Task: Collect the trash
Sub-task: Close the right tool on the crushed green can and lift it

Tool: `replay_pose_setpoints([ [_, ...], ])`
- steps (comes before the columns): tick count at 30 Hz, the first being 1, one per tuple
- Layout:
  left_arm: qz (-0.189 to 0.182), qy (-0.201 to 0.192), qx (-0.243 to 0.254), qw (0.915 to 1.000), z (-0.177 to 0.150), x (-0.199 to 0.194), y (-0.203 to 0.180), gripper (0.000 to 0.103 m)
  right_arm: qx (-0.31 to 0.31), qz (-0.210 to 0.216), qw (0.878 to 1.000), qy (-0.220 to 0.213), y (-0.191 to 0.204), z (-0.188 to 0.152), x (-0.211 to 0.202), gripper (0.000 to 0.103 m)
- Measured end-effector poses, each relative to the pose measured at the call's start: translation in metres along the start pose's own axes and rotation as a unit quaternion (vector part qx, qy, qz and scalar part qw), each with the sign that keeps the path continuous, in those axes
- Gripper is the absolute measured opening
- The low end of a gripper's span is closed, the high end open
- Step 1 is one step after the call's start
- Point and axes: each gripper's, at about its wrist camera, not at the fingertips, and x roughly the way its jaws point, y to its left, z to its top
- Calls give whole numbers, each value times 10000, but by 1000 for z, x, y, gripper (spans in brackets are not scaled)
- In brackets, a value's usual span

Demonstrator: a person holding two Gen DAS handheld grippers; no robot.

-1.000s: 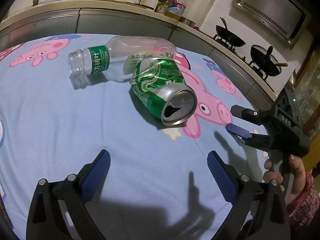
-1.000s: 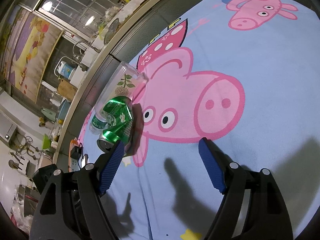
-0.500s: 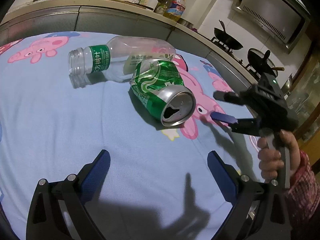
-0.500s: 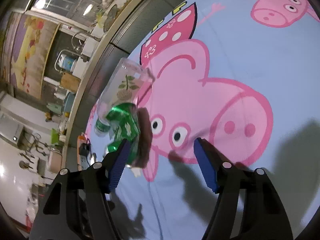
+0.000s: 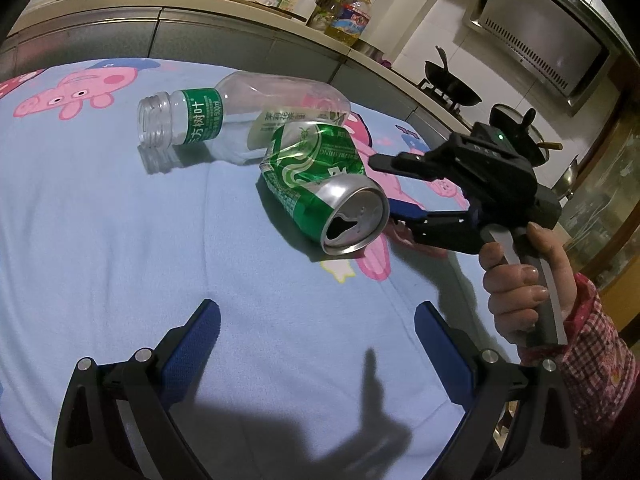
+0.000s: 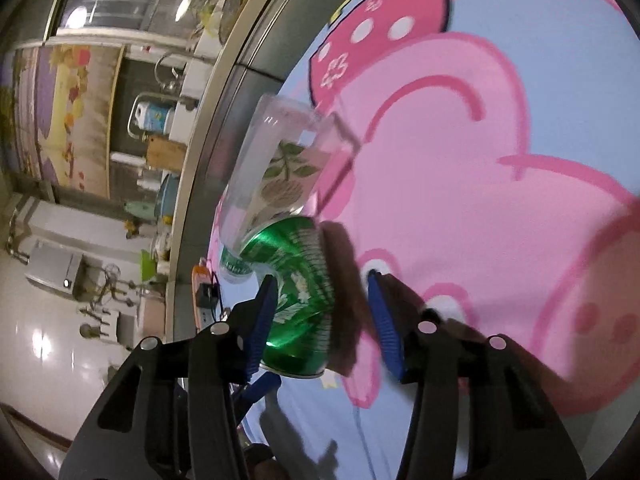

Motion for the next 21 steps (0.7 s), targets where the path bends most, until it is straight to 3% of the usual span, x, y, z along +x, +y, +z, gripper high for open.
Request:
replay_pose_setpoints([
  [4, -10, -11, 32, 10000, -1, -1, 1, 97, -167, -5, 9999, 38, 9, -1, 6, 56],
  [17, -41, -35, 42, 10000, -4, -5, 0, 97, -579, -267, 9976, 253, 32, 8, 30, 57],
  [18, -30, -34, 50, 10000, -4, -5, 0, 97, -681, -312, 9968, 291, 36, 8, 33, 55],
  [21, -11, -28, 80, 10000, -5, -5, -1, 97, -925, -544, 9931, 468, 42, 4, 43, 23],
])
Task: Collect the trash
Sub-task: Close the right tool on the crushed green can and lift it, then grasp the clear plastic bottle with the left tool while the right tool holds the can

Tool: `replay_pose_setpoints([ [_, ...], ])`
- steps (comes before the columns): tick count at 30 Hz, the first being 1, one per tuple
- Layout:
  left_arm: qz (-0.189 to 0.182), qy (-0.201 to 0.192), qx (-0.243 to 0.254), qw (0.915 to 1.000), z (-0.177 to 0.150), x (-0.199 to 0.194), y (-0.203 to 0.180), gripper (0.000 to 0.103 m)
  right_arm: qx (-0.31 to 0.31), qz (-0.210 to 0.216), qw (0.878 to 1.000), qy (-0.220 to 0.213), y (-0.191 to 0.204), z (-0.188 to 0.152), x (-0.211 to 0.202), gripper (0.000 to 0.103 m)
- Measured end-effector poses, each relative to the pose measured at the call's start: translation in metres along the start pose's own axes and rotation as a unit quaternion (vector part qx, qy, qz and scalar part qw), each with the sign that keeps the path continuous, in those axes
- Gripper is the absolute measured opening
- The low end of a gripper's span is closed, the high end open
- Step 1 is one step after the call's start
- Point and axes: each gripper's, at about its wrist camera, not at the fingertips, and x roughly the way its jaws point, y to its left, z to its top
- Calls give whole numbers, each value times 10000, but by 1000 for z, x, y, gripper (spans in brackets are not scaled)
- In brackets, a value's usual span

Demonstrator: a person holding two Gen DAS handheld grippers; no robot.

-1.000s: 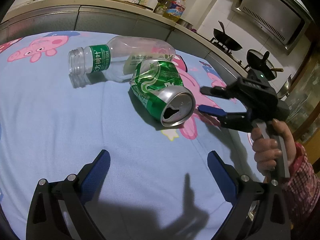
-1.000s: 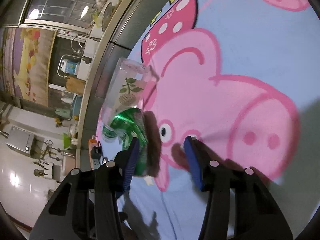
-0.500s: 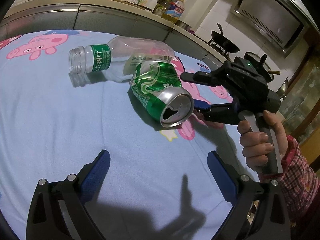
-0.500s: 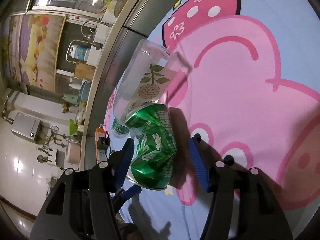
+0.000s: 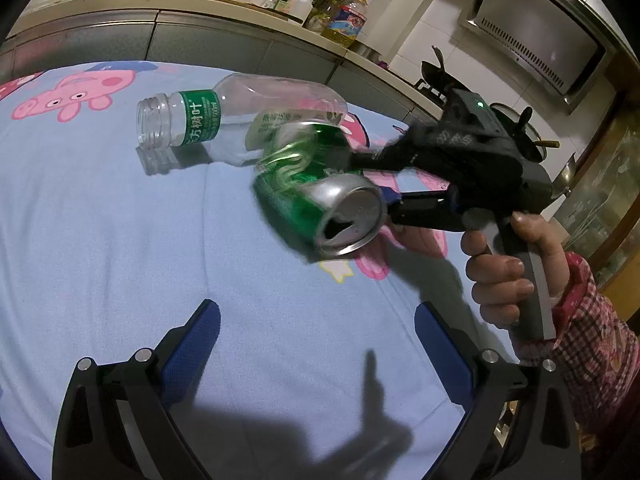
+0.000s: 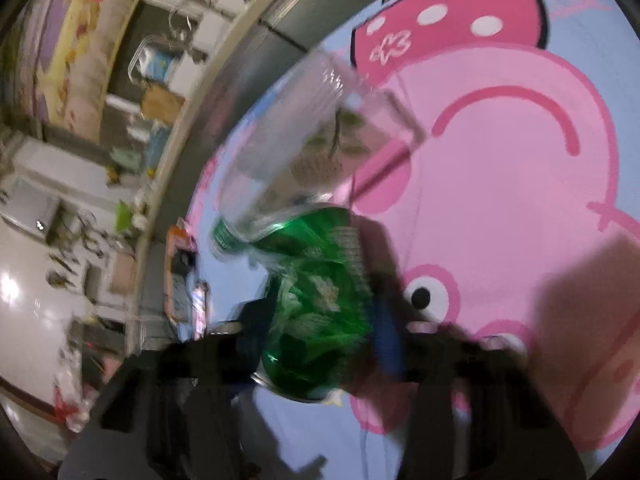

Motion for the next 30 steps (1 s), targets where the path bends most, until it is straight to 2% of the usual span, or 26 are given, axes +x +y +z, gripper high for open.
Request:
replay_pose_setpoints([
  [3, 36, 25, 44, 10000, 1, 2, -3, 97, -42, 158, 9998, -88, 1, -7, -1, 18],
  [7, 85, 59, 121, 9999, 2, 3, -6, 97, 39, 296, 9989, -366, -5, -17, -21, 14],
  [18, 326, 103, 184, 9992, 5, 9, -14, 97, 829, 252, 9886, -1231, -70, -74, -107, 13],
  [23, 469, 265, 103, 9985, 13, 14, -19, 97, 1059, 349, 9846, -1349, -90, -89, -121, 13],
  [26, 563, 292, 100, 9979, 22, 16, -19, 92, 1189, 401, 9827, -1362, -99, -89, -121, 14],
  [30, 769, 32, 302, 9966, 41, 2, -20, 92, 1303, 291, 9829, -1265, -104, -91, -112, 20],
])
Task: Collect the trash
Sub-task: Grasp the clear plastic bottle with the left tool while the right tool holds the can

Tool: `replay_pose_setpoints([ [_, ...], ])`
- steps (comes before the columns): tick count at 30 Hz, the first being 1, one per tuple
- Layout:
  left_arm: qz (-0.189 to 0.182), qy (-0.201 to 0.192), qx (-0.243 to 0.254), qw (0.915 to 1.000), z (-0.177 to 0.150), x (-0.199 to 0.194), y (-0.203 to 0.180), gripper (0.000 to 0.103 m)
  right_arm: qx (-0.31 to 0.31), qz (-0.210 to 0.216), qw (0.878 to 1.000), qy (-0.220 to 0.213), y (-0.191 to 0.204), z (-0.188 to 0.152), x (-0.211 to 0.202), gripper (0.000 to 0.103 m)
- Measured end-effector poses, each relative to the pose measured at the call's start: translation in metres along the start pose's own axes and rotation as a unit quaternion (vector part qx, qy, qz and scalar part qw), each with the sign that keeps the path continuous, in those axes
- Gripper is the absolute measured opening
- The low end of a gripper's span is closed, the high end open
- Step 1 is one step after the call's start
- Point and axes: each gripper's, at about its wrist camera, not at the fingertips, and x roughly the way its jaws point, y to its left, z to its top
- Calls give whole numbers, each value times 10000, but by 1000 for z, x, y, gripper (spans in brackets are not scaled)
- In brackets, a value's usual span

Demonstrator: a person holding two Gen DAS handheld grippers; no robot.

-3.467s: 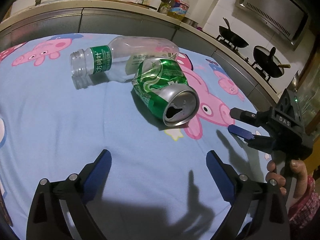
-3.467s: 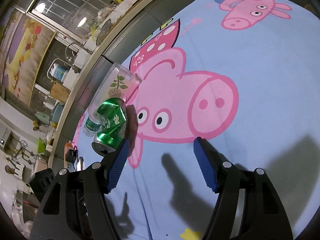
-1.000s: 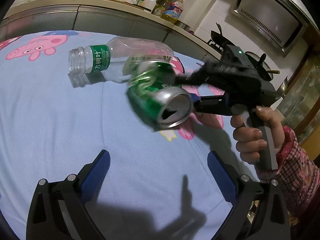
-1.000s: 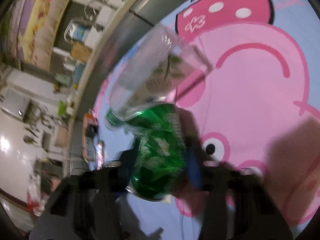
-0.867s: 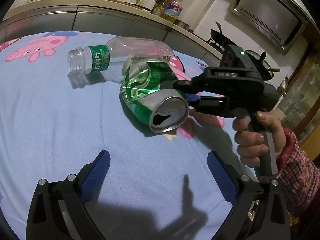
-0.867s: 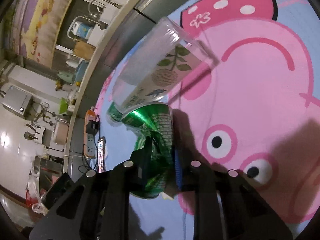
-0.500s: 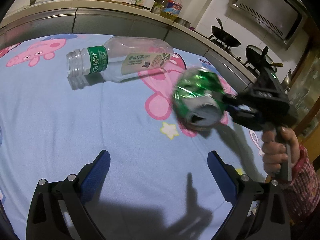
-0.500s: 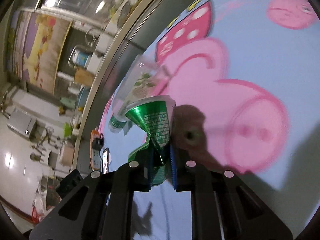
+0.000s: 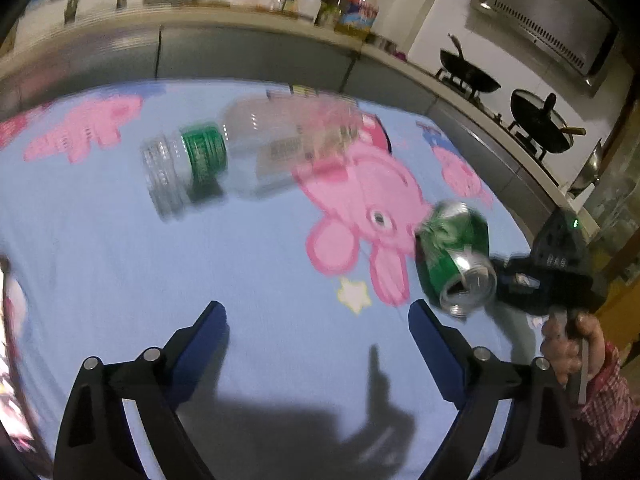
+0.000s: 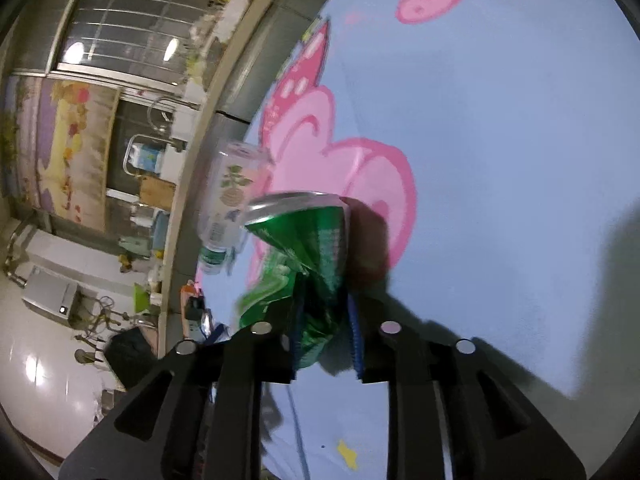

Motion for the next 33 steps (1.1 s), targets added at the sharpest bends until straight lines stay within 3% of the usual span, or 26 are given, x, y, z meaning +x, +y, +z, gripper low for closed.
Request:
replay_pose_setpoints([
  [4, 408, -470, 330, 9975, 38, -23, 5, 95, -146, 5, 9999, -3, 3, 0, 3, 21],
  [8, 846, -551, 804, 9916, 72, -20, 1, 99, -226, 90, 9997, -25, 4, -1, 3, 21],
  [12, 993, 81, 1555, 9828, 103, 21, -5, 99, -251, 195, 9995, -17, 3, 0, 3, 21],
  [21, 1034, 1175, 2396, 9582, 139, 94, -11, 99, -176, 378, 9991, -1, -1, -1, 2, 20],
  [22, 1052, 1311, 2424, 9555, 139, 101, -12, 97, -168, 378, 9991, 12, -1, 0, 1, 20],
  [24, 1042, 1679, 2467, 9487, 137, 115, -11, 79, -148, 386, 9991, 73, 1, 1, 4, 21],
  [27, 1187, 1774, 2563, 9428, 130, 120, -14, 73, -201, 427, 9987, 180, 5, 4, 10, 23],
  [28, 1185, 1765, 2562, 9430, 129, 120, -16, 72, -213, 454, 9985, 206, 7, 5, 12, 25],
  [31, 938, 1760, 2200, 9549, 128, 114, -13, 67, -264, 492, 9981, 258, 11, 8, 18, 26],
  [33, 630, 1771, 1801, 9655, 126, 108, -10, 64, -264, 460, 9982, 289, 14, 9, 22, 16],
])
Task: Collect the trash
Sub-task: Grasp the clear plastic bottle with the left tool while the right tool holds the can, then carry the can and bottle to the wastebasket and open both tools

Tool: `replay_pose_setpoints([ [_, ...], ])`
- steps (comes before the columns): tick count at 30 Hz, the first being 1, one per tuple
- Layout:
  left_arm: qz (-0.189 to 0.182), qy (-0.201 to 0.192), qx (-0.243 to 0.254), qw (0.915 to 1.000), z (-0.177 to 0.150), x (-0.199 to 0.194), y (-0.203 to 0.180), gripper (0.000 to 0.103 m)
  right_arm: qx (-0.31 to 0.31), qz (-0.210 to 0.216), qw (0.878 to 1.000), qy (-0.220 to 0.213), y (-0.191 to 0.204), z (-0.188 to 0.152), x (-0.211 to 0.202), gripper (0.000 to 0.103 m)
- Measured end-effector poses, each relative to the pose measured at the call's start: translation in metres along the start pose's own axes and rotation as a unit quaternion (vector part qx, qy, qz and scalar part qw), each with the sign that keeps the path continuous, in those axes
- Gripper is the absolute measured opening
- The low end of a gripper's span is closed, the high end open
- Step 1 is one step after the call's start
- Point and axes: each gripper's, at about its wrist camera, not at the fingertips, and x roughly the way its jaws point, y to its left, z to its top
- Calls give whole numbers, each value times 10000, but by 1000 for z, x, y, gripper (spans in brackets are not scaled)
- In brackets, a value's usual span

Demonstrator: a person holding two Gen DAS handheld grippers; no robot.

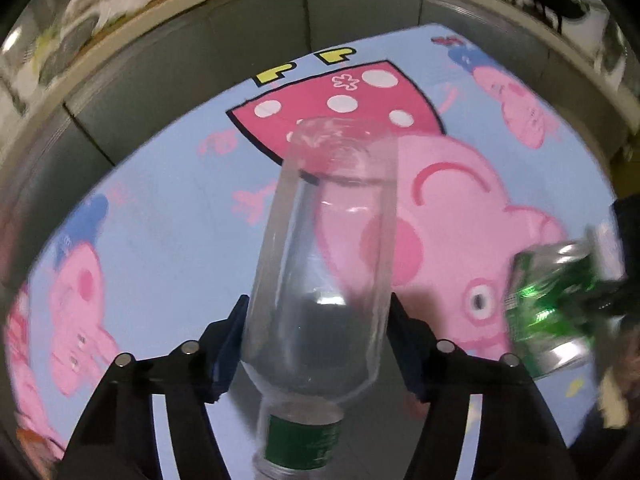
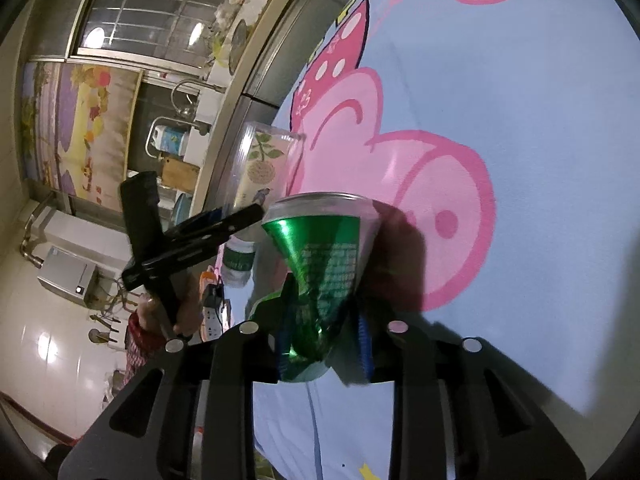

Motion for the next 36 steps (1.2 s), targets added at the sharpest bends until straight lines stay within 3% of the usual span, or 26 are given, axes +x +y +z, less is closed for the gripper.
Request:
replay_pose_setpoints([
  [7, -1190, -264, -674, 9903, -23, -20, -25, 63, 182, 161, 9994, -236, -8, -5, -16, 13],
  [12, -1742, -363, -657, 9818, -19, -27, -66, 63, 340, 134, 9972, -648, -26, -2, -55, 13],
  [16, -1936, -381, -433, 9794, -3, -28, -106, 63, 427, 75, 9942, -987, -41, 0, -88, 13],
  [21, -2174, -317, -62, 9756, 38, -18, -175, 63, 544, 17, 9862, -1561, -69, 6, -144, 13],
  [26, -2397, -276, 348, 9698, 91, -4, -258, 63, 703, -134, 9690, -2366, -108, 20, -229, 13],
  [31, -2604, -330, 651, 9627, 143, 12, -335, 63, 765, -689, 9420, -3195, -140, 33, -312, 13],
  [36, -2755, -347, 838, 9570, 189, 39, -408, 63, 806, -1304, 9213, -3574, -172, 47, -367, 13],
])
